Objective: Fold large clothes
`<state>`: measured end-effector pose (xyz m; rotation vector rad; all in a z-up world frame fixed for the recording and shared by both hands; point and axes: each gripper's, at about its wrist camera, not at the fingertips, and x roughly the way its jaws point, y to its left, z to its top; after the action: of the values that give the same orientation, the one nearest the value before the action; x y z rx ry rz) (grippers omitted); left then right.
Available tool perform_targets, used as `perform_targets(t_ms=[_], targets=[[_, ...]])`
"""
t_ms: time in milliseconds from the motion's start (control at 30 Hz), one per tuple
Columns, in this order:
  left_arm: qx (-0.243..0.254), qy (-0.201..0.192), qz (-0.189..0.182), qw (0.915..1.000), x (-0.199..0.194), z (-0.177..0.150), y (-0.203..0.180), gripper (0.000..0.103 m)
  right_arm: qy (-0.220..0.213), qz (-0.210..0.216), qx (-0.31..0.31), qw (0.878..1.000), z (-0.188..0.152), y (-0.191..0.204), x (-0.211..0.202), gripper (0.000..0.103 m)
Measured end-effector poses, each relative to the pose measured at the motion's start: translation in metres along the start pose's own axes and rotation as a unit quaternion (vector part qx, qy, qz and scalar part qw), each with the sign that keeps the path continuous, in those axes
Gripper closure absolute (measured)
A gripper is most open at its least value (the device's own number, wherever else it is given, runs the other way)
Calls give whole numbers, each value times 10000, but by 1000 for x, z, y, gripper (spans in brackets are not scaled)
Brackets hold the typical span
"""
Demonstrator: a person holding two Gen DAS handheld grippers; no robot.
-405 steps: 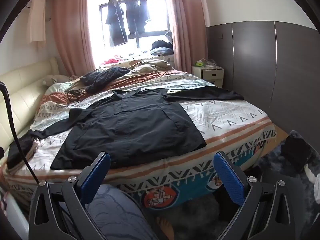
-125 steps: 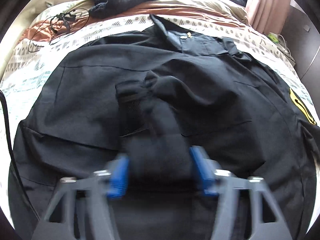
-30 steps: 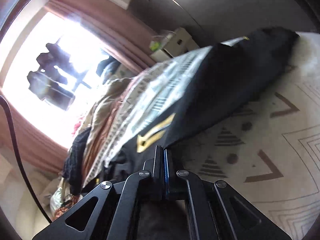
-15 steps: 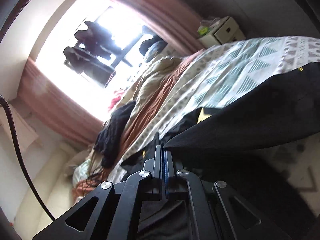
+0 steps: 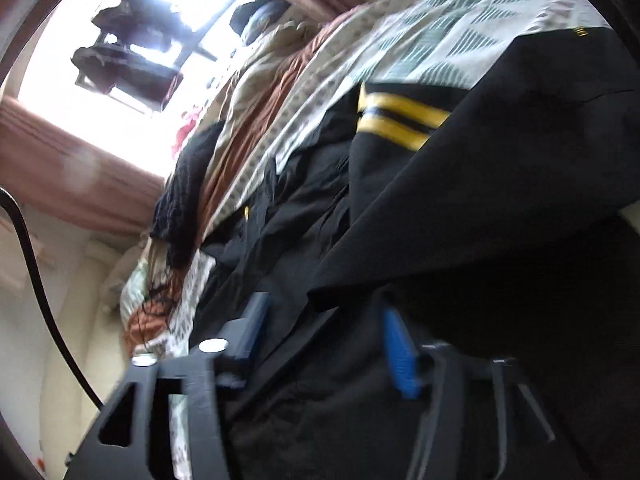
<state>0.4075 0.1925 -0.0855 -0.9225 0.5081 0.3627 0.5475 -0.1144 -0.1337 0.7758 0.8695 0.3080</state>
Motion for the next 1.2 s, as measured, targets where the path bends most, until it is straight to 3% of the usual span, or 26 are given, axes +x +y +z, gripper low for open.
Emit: perform_targets(t_ms=[167,333,600,700,733,767,833,933,1200], targets=[[53,23,-27,10000,-1,-1,-4,7,-660,-170,383,9969,20,-24,-50,37],[79,-24,8,10000,-2,-2,-6,7,-1199,-739,1157,9832,32,-77,-83,37],[175,41,288,9994,6,-4,-4,7,-1333,-968,2024,9653,41,-141,-89,38],[221,146,465,9986,12,-4,-2,7,-1413,-885,2123,9629,42,-152,-84,51],[208,201,490,9984,14,-5,0,7,-1447,-922,2103,9625,43,-152,-83,61],[191,256,501,9982,17,-5,1,7,-1484,-934,2063,9627,45,-152,-83,80],[168,344,523,9979,20,-6,3,7,-1549,-758,1998,9645,46,-153,-82,97],[183,409,489,9978,21,-6,4,7,-1775,-445,1739,9676,49,-135,-88,99],[55,459,306,9985,15,0,9,7,-2243,430,281,9732,48,-29,-108,99]])
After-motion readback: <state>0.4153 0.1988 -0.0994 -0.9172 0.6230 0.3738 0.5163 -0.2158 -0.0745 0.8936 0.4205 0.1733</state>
